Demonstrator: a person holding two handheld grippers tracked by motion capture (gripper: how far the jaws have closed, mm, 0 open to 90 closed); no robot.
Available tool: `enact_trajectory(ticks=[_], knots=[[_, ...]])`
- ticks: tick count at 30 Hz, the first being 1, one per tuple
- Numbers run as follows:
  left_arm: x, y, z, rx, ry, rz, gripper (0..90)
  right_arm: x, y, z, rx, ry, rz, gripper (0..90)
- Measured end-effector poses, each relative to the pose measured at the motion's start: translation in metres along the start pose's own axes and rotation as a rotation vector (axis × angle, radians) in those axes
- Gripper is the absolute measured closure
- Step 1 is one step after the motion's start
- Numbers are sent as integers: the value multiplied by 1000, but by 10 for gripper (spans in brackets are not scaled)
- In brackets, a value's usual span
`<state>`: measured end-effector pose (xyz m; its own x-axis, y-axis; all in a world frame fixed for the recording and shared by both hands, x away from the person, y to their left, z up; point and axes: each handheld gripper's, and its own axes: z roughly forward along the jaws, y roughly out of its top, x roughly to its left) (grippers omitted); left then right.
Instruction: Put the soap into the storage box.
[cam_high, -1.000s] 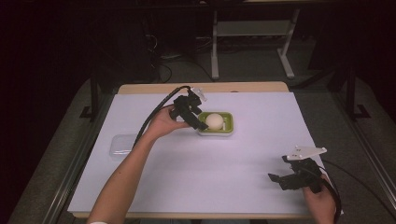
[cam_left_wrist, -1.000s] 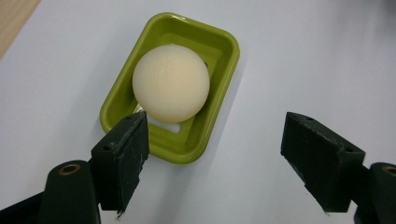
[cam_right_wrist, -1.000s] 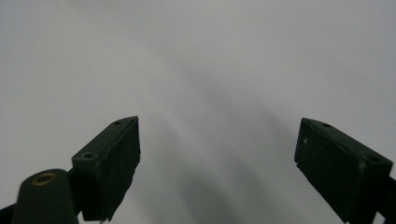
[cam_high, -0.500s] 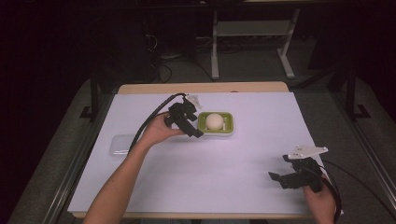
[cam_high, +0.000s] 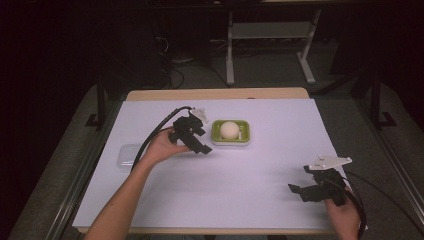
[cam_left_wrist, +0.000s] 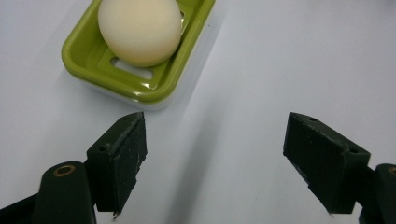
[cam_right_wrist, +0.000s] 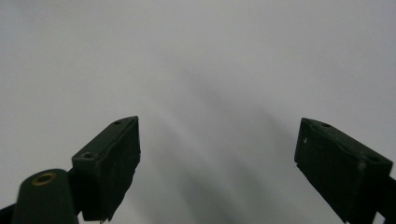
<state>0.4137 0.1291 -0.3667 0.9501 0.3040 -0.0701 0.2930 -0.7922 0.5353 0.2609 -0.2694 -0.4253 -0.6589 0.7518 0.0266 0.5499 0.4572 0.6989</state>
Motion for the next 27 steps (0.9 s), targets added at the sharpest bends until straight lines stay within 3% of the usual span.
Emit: enact_trajectory(ticks=[8, 14, 27], knots=[[-16, -12, -12, -23, 8, 13, 201, -1, 0, 1, 8, 1, -7, 136], [-17, -22, -14, -22, -4, -9, 200, -1, -1, 0, 6, -5, -3, 136], [-27, -45, -22, -41, 15, -20, 199, 0, 1, 2, 17, -10, -4, 136]])
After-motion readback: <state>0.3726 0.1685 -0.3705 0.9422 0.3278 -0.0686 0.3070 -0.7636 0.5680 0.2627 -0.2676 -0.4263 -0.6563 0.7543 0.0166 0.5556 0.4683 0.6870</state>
